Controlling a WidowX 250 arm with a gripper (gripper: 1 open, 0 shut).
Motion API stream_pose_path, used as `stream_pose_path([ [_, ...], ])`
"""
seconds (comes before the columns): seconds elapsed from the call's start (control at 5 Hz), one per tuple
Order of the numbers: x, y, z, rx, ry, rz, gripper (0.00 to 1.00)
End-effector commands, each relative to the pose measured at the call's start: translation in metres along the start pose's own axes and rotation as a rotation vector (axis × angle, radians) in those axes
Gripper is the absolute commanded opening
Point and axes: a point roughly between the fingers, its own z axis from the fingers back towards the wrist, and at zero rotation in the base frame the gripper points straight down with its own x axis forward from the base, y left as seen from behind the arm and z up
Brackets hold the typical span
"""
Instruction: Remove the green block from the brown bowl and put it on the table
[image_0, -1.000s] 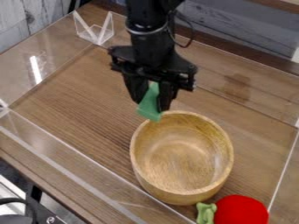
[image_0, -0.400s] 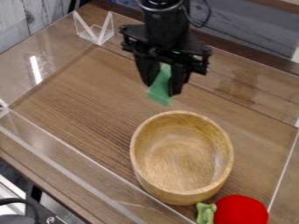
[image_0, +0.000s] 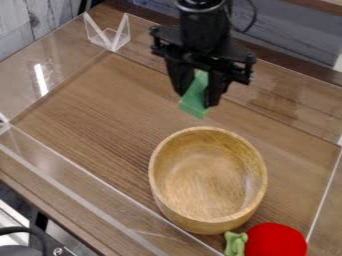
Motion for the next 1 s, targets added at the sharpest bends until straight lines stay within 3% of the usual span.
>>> stream_pose_path([
  [0.0, 0.009, -0.004, 0.019, 0.006, -0.05, 0.018, 0.0],
  [0.4, 0.015, 0.013, 0.02, 0.012, -0.053, -0.03, 0.0],
  [0.8, 0.023, 0.084, -0.013, 0.043, -0.042, -0.035, 0.0],
])
